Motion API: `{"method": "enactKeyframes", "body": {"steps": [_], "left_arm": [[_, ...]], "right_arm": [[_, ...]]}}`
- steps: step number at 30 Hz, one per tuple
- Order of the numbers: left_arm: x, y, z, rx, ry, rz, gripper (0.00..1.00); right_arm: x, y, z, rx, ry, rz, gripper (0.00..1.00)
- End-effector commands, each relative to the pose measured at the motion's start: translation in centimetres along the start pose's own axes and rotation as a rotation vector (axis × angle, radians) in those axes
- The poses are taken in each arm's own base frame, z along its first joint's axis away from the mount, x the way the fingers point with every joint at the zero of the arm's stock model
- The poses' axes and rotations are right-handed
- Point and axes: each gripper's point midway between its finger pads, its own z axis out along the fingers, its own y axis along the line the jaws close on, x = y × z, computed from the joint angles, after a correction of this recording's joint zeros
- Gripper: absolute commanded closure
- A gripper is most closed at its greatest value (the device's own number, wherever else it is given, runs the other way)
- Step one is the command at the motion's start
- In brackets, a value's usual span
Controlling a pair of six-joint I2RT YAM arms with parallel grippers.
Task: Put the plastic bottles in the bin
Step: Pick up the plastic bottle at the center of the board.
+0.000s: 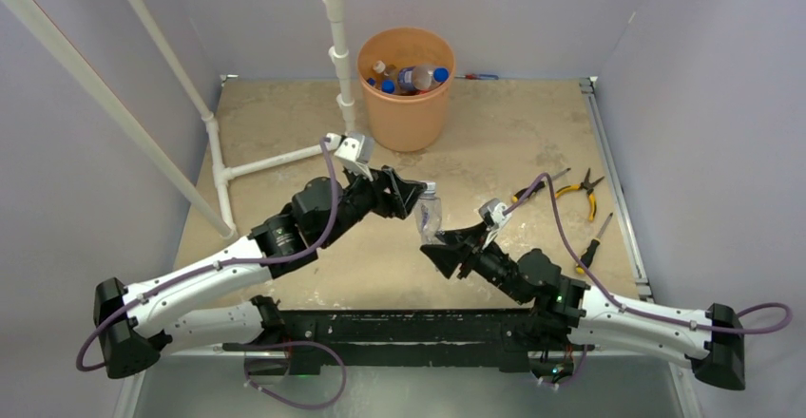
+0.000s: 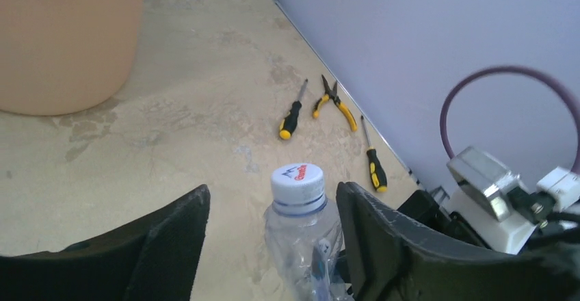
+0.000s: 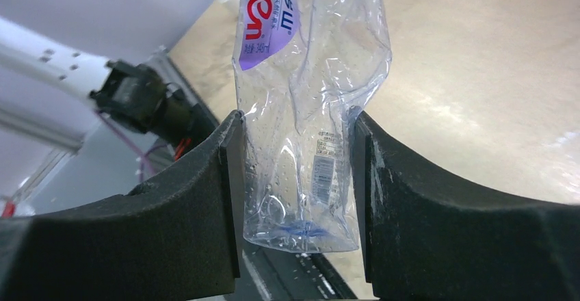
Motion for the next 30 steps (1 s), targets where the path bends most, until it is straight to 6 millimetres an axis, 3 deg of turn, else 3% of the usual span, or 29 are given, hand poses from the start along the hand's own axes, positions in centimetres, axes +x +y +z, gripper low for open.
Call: {"method": "enactKeyframes", "body": {"steps": [1,2,3,5,7,16,24,30], "left_arm": [[-5.9,0.8,-1.4,-0.087,-0.166,-0.026,0.20],[-5.7,1.4,-1.5,-0.118,-0.163,-0.029,0.09],[-5.6,2.1,-1.5,-0.156,-0.161,-0.031,0.04],[-4.3,3.0,-1.6,-0.191,-0.119,-0.015,0.02],[-3.4,2.6,-1.4,-0.157,-0.089,-0.011,0.01],[1.4,0.1,1.7,-0.019,0.125,0.060,0.00],[1.0,-1.3,2.2,0.052,0.095,0.041,0.01],[2.9,-2.1,3.8,0.090,0.176,0.059,0.08]], "right_arm": [[-1.7,-1.6,0.4,0.109,-0.046,-0.011,1.00],[-1.8,-1.7,0.5,0.115,-0.044,-0.019,1.00],[-1.9,-1.7,0.6,0.118,-0.044,-0.026,1.00],[-1.9,-1.8,0.8,0.128,-0.043,-0.037,1.00],[-2.0,-1.8,0.9,0.136,-0.040,-0.043,1.00],[-2.7,-1.3,1.2,0.123,-0.051,-0.059,1.00],[-2.4,-1.6,0.8,0.130,-0.043,-0.055,1.00],[-2.3,-1.8,0.7,0.135,-0.043,-0.053,1.00]]}}
